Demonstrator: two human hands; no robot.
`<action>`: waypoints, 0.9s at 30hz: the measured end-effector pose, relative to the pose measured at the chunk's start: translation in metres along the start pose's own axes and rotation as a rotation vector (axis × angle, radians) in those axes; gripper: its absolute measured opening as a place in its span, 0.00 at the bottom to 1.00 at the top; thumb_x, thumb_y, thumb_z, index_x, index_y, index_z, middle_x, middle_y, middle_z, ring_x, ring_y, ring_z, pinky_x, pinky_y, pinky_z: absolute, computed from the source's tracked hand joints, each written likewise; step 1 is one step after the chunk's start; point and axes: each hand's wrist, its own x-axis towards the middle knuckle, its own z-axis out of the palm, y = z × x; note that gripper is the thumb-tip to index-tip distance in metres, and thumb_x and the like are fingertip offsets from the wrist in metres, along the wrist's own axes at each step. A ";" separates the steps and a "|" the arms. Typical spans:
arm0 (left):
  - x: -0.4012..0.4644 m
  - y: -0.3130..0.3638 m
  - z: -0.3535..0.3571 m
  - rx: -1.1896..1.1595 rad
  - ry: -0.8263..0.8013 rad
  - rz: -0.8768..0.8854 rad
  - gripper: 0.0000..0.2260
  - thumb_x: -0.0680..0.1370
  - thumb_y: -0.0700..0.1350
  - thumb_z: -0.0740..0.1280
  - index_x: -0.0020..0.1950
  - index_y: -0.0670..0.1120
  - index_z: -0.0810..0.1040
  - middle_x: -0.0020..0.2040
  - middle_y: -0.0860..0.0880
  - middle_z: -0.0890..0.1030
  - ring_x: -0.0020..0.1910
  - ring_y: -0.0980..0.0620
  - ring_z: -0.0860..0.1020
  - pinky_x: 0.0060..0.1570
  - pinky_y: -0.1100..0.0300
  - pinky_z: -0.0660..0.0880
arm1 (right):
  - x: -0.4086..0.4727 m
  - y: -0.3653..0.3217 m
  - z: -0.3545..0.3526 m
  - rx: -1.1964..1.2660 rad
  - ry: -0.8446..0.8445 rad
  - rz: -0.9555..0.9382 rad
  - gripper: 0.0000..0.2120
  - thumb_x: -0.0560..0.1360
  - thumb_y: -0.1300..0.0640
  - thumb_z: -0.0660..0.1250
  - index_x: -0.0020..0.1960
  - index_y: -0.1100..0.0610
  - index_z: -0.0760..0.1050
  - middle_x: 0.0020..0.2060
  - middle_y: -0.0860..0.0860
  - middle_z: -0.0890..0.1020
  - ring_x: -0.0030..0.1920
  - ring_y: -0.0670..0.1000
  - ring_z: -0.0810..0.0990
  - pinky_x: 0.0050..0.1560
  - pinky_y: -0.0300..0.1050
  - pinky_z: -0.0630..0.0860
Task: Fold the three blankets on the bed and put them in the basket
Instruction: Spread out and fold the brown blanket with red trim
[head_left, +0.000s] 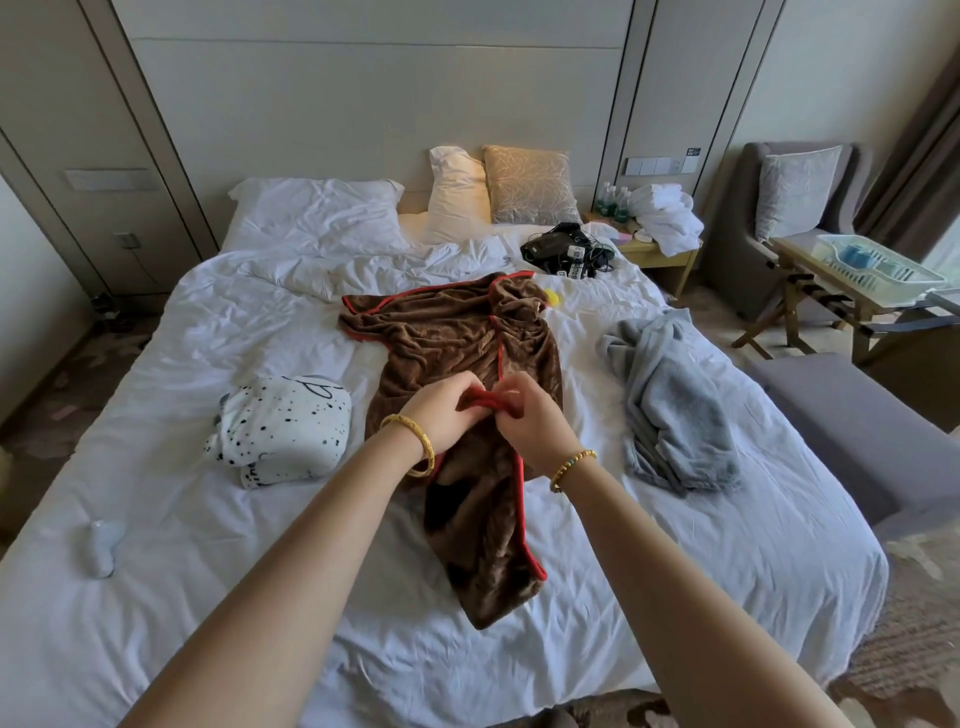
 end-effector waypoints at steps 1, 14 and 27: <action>0.002 0.000 -0.002 0.008 0.022 -0.002 0.07 0.78 0.46 0.63 0.54 0.47 0.75 0.49 0.49 0.79 0.50 0.49 0.77 0.46 0.62 0.68 | 0.001 0.001 0.000 0.024 0.019 0.025 0.10 0.72 0.65 0.62 0.46 0.50 0.68 0.36 0.41 0.75 0.35 0.39 0.73 0.36 0.30 0.70; 0.024 0.009 -0.033 -0.134 0.588 0.141 0.06 0.80 0.41 0.60 0.51 0.39 0.74 0.46 0.48 0.76 0.46 0.51 0.73 0.43 0.67 0.64 | -0.013 0.037 -0.004 -0.146 -0.441 0.396 0.17 0.70 0.50 0.71 0.57 0.53 0.76 0.50 0.50 0.81 0.52 0.51 0.80 0.57 0.43 0.74; 0.005 -0.029 -0.012 -0.082 -0.043 -0.093 0.20 0.80 0.50 0.58 0.72 0.51 0.62 0.64 0.48 0.72 0.63 0.49 0.72 0.61 0.60 0.67 | 0.044 -0.008 -0.052 -0.469 -0.044 0.103 0.08 0.74 0.58 0.61 0.43 0.59 0.79 0.40 0.55 0.82 0.44 0.56 0.79 0.43 0.45 0.73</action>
